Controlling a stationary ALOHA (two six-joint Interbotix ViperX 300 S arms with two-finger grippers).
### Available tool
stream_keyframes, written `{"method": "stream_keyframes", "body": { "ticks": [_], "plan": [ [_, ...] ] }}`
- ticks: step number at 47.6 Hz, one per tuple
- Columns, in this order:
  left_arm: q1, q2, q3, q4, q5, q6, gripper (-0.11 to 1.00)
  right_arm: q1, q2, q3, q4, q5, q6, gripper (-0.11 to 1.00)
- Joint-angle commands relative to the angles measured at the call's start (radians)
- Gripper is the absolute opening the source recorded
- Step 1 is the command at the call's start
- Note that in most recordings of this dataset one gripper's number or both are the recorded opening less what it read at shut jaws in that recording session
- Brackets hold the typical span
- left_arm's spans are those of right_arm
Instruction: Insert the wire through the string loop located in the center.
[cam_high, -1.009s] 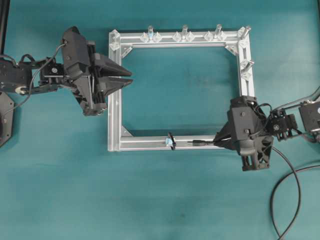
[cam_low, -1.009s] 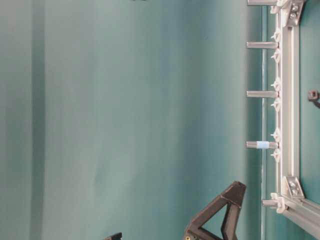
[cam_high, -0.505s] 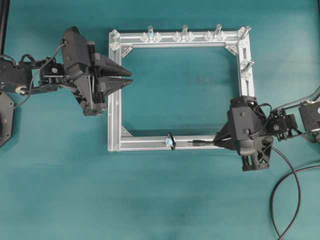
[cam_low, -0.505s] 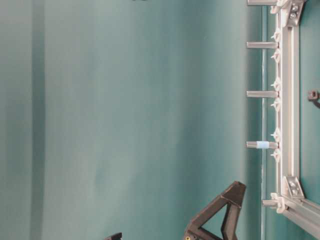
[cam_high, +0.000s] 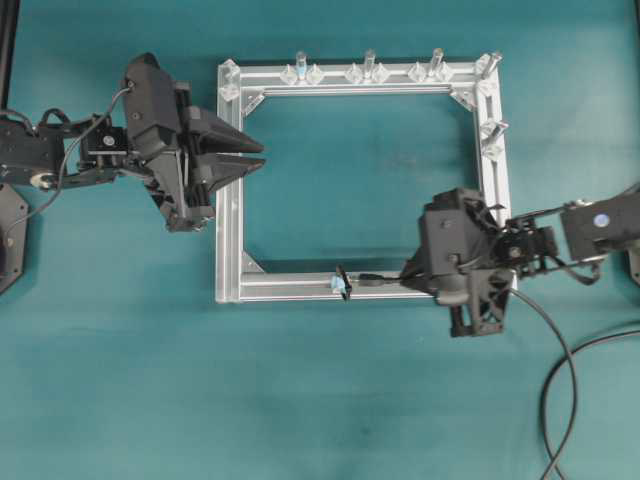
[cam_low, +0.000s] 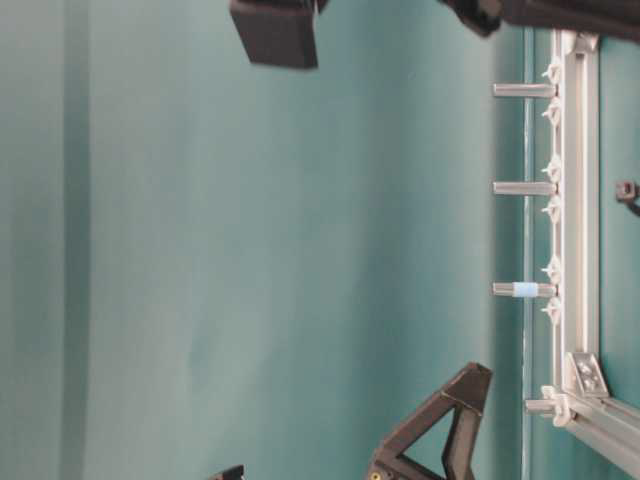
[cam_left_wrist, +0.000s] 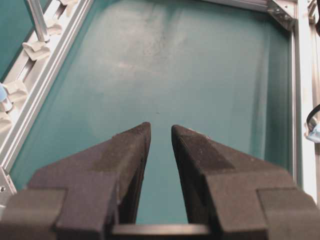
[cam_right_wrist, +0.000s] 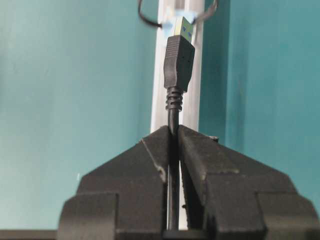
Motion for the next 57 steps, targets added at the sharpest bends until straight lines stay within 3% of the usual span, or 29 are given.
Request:
{"method": "stream_keyframes", "body": {
  "ticks": [1,19,57],
  "plan": [
    [-0.003,-0.020,-0.018,0.003,-0.006,0.003,0.30,-0.002,0.011,-0.049,-0.009,-0.006,-0.002,0.08],
    [-0.003,-0.020,-0.018,0.003,-0.006,0.005,0.30,-0.002,0.083,-0.132,-0.017,-0.008,-0.002,0.08],
    [-0.003,-0.020,-0.017,0.003,-0.005,0.005,0.30,-0.017,0.091,-0.147,-0.017,-0.028,-0.003,0.08]
  ]
}}
